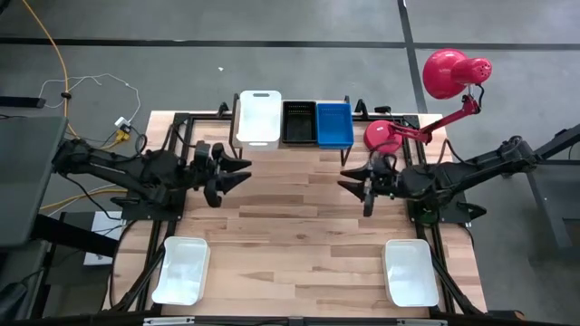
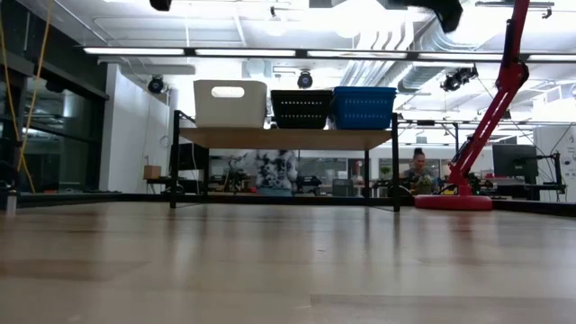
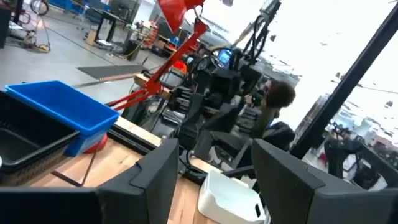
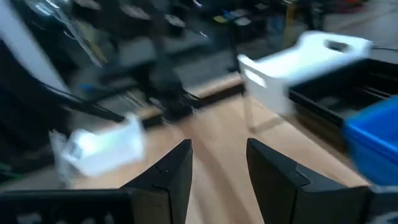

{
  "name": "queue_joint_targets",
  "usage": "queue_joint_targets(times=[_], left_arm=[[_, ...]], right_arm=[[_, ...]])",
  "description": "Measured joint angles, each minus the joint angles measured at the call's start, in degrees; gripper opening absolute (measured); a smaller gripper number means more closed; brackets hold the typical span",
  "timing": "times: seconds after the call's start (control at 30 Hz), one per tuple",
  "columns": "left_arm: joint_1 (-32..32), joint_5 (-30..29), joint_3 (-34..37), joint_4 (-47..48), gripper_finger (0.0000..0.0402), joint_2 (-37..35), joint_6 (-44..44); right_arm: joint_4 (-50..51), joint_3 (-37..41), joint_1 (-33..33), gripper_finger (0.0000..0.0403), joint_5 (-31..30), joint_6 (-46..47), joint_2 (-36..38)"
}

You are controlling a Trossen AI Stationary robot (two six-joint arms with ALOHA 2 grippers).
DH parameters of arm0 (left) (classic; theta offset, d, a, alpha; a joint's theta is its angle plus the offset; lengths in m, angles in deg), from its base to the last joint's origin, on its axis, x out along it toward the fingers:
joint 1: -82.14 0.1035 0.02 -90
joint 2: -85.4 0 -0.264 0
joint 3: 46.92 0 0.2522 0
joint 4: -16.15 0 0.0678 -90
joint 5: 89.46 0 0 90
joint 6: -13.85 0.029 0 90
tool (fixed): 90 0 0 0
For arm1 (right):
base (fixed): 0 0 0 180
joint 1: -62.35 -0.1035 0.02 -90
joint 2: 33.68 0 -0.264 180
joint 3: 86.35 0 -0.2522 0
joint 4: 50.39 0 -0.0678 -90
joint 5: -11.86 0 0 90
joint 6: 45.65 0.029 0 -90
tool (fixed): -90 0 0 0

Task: Stack baskets on shelf by color
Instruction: Stack the right white bin on top of the other white bin on the shelf

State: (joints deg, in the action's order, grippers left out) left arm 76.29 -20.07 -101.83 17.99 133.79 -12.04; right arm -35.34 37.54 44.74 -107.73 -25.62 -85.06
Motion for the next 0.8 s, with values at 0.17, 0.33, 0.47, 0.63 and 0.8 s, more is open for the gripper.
queue_joint_targets(times=[0.17, 0.33, 0.47, 0.63, 0.8], left_arm=[[0.0, -0.1, 0.1, 0.3, 0.019, -0.5, -0.1], [0.0, 0.0, 0.1, 0.5, 0.019, -0.5, -0.1], [0.0, 0.0, 0.1, 1.3, 0.019, -0.4, -0.1], [0.0, 0.0, 0.1, 2.1, 0.019, -0.4, -0.1], [0.0, 0.0, 0.1, 3.3, 0.019, -0.4, 0.1]], right_arm=[[0.7, -5.1, -0.3, 0.0138, 12.0, 4.8, -1.1], [23.7, -16.6, -4.1, 0.0137, 25.3, 16.7, -6.1], [38.8, -22.6, -9.8, 0.0137, 36.2, 26.2, -11.2], [43.0, -22.6, -19.3, 0.0137, 44.8, 38.7, -15.0], [42.8, -22.4, -30.2, 0.0137, 45.4, 48.2, -17.9]])
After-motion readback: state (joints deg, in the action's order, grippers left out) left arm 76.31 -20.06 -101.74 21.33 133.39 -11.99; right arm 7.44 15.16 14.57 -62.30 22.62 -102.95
